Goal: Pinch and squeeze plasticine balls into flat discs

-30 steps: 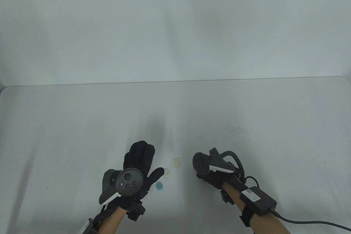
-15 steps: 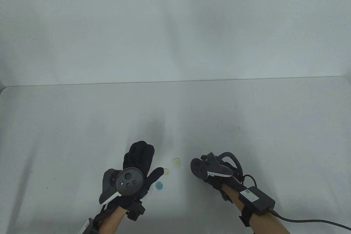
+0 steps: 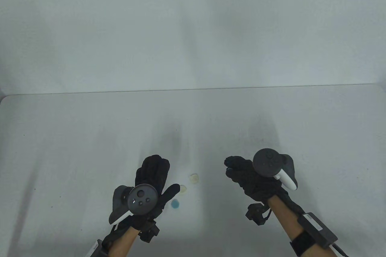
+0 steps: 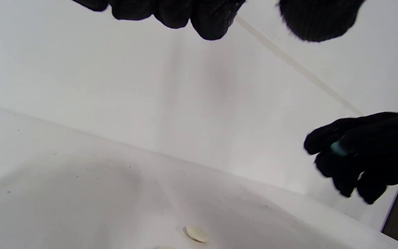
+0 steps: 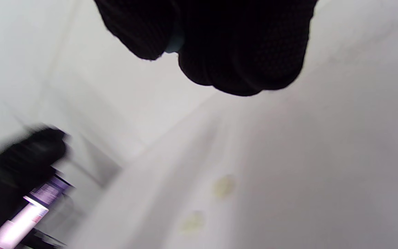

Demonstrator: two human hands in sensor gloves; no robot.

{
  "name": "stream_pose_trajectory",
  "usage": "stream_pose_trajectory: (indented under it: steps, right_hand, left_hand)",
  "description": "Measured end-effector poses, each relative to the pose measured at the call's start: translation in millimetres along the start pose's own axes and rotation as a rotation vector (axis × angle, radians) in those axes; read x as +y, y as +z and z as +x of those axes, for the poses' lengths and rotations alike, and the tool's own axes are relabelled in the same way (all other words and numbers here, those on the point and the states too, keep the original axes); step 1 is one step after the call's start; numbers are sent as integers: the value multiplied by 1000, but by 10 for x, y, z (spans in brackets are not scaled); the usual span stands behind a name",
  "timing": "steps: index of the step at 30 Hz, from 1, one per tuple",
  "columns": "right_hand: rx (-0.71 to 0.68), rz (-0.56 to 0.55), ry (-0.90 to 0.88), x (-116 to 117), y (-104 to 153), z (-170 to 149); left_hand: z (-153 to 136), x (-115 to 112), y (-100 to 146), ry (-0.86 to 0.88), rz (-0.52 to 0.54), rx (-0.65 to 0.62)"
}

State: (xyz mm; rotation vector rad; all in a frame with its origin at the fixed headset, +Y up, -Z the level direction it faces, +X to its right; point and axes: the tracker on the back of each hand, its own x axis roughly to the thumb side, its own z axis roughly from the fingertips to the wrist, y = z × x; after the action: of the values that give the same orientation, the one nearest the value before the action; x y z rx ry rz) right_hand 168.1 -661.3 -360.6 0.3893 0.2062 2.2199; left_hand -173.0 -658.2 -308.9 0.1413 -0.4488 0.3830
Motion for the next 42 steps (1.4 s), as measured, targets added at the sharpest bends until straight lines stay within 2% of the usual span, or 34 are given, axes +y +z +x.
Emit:
stream_pose_trajectory:
  steps: [2,4,9,12,17,22,30,31,34,42]
  right_hand:
    - [-6,-10,-171,-90,119,-35]
    - [-9,-66,-279,-132,225,-82]
    - [13,-64,-558,-117,409,-239]
    - [31,-51,-625,-49,433,-306]
    - [55,35,-730,159,411,-422]
    - [43,88,-705,242,388,-422]
    - [65,-7,-605,229,396,-414]
    - [65,11,-602,231,393,-428]
    - [104,7,-633,254,397,-477]
    - [79,23,-695,224,411,-480]
  left_hand:
    - [-1,0,0,-3,-1,1]
    - [-2,-5,1,-5,-6,4]
    - [-9,-5,6,-3,-15,12]
    - [-23,3,17,-2,-14,16]
    - [-42,12,28,-3,-14,21]
    - [-49,2,27,-8,-27,25]
    - [-48,-14,15,-12,-36,29]
    - [-49,-15,14,-13,-36,29]
    - [-52,-21,11,-12,-35,34]
    - [-57,-28,6,-16,-37,37]
